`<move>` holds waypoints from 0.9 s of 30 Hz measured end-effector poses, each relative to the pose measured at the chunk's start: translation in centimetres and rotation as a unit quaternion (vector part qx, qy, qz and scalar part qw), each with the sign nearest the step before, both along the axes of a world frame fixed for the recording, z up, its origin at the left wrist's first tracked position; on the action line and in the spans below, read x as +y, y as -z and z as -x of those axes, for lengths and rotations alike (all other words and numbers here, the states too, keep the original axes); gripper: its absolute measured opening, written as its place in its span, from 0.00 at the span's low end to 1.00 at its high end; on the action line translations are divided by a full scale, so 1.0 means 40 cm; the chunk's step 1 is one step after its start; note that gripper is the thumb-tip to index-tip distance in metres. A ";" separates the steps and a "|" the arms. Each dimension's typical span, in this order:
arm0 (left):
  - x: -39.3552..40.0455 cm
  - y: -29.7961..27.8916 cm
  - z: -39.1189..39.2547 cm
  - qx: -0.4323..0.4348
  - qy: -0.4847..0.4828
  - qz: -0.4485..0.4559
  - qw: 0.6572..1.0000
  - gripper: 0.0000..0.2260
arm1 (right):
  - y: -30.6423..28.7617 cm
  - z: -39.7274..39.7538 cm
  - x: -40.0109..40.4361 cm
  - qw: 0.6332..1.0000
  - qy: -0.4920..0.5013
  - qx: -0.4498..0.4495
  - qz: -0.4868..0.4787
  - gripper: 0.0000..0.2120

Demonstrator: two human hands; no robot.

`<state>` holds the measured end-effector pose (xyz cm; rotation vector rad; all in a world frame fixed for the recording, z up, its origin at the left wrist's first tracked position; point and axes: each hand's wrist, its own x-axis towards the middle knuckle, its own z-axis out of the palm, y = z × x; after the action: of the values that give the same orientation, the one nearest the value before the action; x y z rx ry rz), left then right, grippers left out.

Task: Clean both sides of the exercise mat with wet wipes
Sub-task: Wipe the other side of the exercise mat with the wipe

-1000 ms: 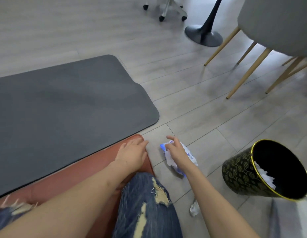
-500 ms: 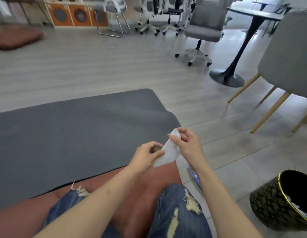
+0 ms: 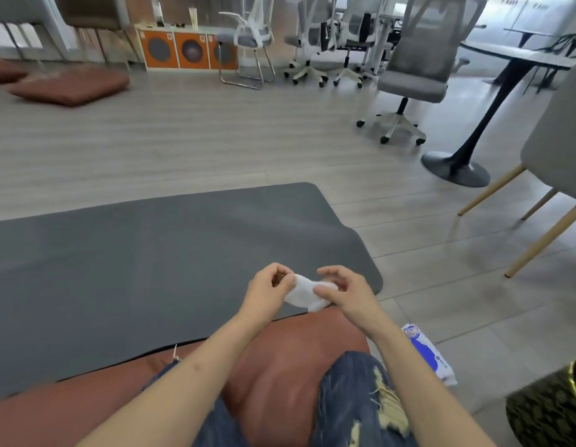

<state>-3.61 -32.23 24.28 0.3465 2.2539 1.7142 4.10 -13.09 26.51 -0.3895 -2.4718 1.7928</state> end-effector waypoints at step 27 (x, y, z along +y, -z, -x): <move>0.318 0.717 1.103 0.103 0.113 0.468 0.871 0.26 | 0.723 1.130 0.359 0.979 0.004 -0.019 -0.204 0.16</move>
<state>-47.73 -19.51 -4.38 0.5320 2.7312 0.3511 -41.11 1.28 -2.39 -0.4018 -2.7644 1.2339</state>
